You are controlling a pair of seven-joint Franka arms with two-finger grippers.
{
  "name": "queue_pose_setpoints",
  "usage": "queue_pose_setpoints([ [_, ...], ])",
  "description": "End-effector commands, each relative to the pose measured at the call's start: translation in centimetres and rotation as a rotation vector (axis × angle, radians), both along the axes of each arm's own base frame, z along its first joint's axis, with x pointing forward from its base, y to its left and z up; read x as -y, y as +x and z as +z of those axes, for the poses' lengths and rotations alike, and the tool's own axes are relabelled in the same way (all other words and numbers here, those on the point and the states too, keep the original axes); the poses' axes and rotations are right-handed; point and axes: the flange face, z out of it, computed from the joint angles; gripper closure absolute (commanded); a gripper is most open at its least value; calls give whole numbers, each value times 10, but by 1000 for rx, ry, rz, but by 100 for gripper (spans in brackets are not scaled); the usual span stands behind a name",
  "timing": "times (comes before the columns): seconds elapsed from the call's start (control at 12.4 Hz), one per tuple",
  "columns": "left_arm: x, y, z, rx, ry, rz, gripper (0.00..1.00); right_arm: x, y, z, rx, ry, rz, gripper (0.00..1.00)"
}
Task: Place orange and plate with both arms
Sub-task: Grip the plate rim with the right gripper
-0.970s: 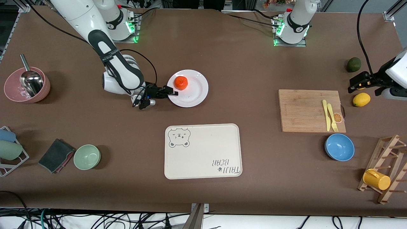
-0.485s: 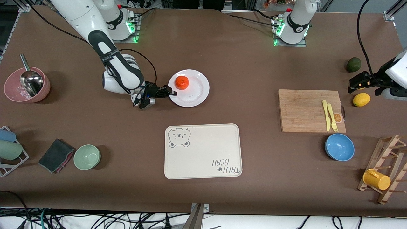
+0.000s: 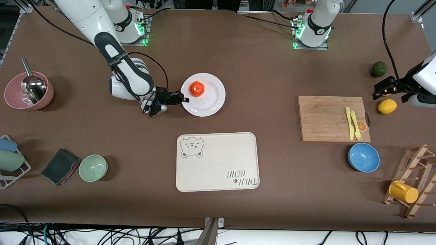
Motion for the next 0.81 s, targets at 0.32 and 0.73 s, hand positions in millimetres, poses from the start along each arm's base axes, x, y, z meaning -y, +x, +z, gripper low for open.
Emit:
queue_pose_setpoints([
  [0.32, 0, 0, 1, -11, 28, -24, 0, 2, 3, 10, 33, 4, -13, 100],
  [0.73, 0, 0, 1, -11, 28, -24, 0, -11, 56, 55, 123, 54, -56, 100],
])
